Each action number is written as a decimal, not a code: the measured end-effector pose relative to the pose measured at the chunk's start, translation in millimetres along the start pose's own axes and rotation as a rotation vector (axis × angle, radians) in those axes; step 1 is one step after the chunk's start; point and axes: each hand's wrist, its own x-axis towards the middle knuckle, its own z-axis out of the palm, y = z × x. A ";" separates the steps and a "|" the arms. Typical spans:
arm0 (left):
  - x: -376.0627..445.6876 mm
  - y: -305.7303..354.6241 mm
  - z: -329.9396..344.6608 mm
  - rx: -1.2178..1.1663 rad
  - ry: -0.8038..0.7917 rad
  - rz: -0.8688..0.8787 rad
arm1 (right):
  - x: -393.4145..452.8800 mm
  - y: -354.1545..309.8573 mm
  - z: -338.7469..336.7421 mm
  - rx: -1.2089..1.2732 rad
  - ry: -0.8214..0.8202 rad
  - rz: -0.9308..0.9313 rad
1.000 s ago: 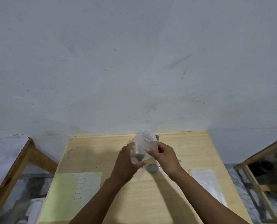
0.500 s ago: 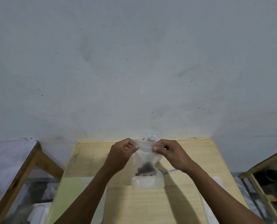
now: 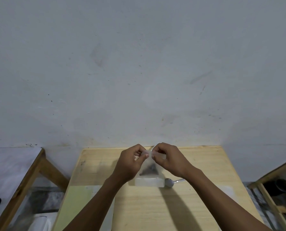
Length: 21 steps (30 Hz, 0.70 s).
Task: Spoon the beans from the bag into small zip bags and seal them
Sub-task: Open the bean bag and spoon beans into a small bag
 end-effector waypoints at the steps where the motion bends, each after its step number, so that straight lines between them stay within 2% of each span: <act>1: -0.7 -1.1 -0.9 0.017 0.008 0.009 | 0.4 -1.3 2.5 -0.017 0.008 -0.004; 8: -6.2 -12.2 -5.0 0.040 0.052 -0.011 | 2.8 -6.1 12.7 -0.078 0.022 -0.049; 15: -6.3 -13.8 -29.6 -0.005 0.084 -0.083 | 4.3 -2.0 8.2 0.011 0.030 0.063; 21: -14.7 -15.9 -30.1 0.012 0.069 -0.132 | 1.0 -0.9 17.8 -0.040 0.085 -0.018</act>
